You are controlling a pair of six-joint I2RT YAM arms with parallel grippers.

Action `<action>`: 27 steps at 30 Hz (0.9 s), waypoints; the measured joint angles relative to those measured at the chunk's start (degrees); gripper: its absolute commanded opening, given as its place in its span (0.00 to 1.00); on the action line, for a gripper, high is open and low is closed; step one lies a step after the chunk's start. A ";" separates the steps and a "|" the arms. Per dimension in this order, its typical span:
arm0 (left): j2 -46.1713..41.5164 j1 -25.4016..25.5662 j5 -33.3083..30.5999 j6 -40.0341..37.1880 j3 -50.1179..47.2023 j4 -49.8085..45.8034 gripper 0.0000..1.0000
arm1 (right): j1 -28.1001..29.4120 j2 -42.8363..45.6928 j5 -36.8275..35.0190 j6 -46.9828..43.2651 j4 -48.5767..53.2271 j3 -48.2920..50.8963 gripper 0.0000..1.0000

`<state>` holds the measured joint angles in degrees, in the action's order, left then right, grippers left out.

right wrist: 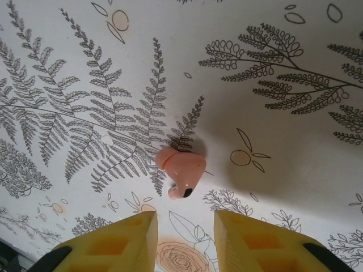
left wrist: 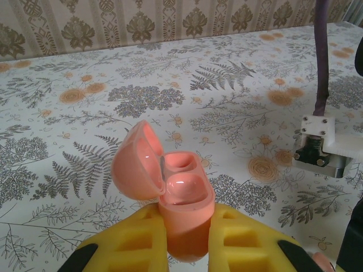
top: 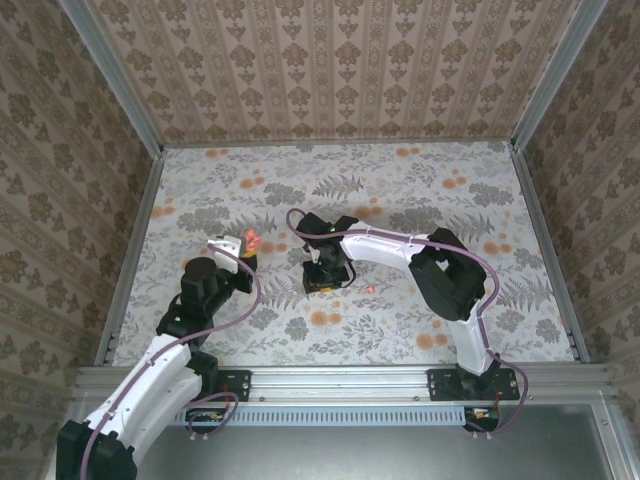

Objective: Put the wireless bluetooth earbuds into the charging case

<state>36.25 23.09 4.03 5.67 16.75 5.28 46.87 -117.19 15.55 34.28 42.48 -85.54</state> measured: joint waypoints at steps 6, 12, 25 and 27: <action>0.00 0.00 0.00 0.00 0.00 0.00 0.05 | -0.02 -0.20 0.00 0.02 -0.20 0.02 0.35; 0.00 -0.13 0.00 0.00 0.00 -0.02 0.05 | -0.22 -0.28 0.00 0.00 -0.66 0.00 0.35; 0.00 -0.33 0.02 0.00 0.00 -0.04 0.05 | -0.87 -1.84 0.00 0.00 -1.29 0.02 0.27; 0.00 -0.33 0.00 0.00 0.00 -0.04 0.05 | -0.98 -1.84 -0.11 -0.02 -1.55 0.11 0.27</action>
<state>36.25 22.76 4.03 5.67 16.75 5.23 45.89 -119.02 15.44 34.26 40.93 -85.43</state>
